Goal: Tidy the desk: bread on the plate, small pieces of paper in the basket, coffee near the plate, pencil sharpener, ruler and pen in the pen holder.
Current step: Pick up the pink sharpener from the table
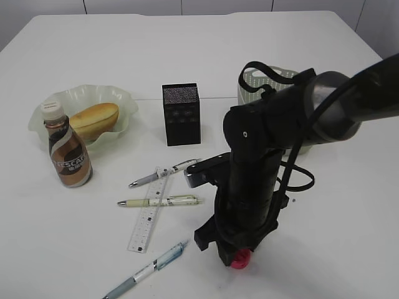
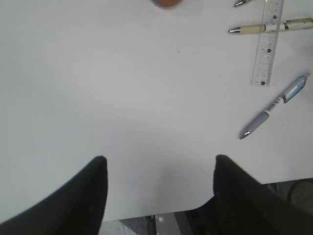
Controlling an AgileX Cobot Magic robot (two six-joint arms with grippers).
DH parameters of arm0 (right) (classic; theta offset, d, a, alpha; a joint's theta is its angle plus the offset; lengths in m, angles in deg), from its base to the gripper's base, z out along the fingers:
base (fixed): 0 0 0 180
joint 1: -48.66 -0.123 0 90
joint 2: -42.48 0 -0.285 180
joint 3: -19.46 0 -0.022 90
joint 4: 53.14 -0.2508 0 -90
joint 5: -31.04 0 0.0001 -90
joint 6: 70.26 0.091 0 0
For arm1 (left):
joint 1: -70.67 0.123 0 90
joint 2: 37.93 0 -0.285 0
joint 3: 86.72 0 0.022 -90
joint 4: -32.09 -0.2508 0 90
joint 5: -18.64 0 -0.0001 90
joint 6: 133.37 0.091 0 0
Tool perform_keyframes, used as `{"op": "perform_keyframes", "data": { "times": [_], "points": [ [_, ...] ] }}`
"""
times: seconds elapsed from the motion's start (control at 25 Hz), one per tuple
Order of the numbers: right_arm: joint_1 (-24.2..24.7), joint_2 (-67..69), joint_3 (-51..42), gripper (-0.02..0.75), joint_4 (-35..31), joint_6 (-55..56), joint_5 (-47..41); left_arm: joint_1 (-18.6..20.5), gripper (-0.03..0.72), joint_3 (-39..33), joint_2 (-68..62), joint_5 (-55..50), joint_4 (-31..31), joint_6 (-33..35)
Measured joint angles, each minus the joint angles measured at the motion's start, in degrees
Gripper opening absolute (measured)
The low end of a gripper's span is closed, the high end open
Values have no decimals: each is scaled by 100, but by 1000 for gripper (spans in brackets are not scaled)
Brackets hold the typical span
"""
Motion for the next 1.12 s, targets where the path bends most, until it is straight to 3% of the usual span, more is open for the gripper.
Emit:
{"op": "perform_keyframes", "data": {
  "times": [0.96,1.12],
  "points": [
    [0,99,3,383,83,0,91,0,497,0,0,0,0,0],
    [0,99,3,323,92,0,91,0,497,0,0,0,0,0]
  ]
}}
